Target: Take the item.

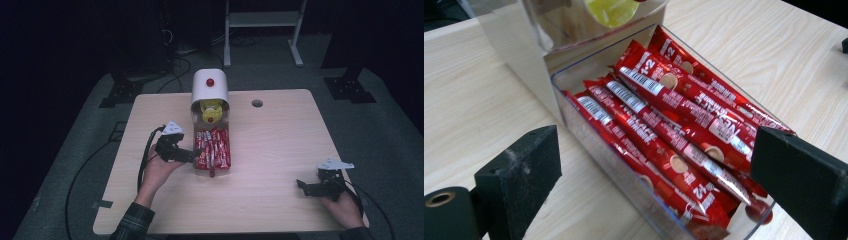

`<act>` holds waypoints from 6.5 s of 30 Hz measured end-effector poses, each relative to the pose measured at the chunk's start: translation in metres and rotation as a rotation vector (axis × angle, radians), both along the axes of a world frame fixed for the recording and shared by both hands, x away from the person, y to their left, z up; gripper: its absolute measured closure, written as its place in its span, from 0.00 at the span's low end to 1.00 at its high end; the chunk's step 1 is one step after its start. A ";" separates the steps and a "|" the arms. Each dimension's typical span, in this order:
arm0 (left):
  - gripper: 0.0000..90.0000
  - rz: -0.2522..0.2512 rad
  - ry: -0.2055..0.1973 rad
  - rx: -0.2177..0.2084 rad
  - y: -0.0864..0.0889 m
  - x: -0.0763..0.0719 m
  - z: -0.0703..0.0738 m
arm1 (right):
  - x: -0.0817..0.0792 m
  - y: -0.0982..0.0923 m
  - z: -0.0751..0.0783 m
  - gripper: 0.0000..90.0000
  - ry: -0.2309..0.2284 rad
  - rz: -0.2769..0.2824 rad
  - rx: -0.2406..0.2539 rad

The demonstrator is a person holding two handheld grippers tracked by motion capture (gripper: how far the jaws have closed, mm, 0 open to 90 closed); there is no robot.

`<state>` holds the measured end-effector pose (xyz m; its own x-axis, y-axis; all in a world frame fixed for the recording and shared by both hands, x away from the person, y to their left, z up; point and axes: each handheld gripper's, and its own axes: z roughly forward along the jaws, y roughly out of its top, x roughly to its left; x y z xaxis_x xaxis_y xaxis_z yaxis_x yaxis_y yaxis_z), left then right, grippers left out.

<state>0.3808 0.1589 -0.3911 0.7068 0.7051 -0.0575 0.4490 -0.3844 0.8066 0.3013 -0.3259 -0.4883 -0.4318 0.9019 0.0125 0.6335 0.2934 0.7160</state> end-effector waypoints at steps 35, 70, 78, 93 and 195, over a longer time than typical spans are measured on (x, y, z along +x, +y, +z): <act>0.23 -0.016 0.022 0.018 -0.041 0.021 -0.010 | 0.000 0.000 0.000 0.02 0.000 -0.001 0.000; 0.56 -0.053 0.102 0.025 -0.049 0.020 -0.023 | 0.000 0.000 0.000 0.02 0.000 0.001 0.000; 0.77 -0.075 0.114 0.048 -0.050 0.018 -0.021 | 0.000 0.000 0.000 0.02 0.000 0.001 0.000; 0.99 -0.080 0.097 0.057 -0.049 0.015 -0.017 | 0.000 0.000 0.000 0.02 0.000 0.002 0.000; 1.00 0.051 0.109 0.005 0.047 0.022 -0.026 | 0.000 0.000 0.000 0.02 -0.001 0.012 -0.001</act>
<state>0.4029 0.2060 -0.4172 0.6596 0.7405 -0.1286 0.5534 -0.3627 0.7498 0.3014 -0.3254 -0.4883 -0.4427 0.8966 0.0114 0.6291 0.3015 0.7165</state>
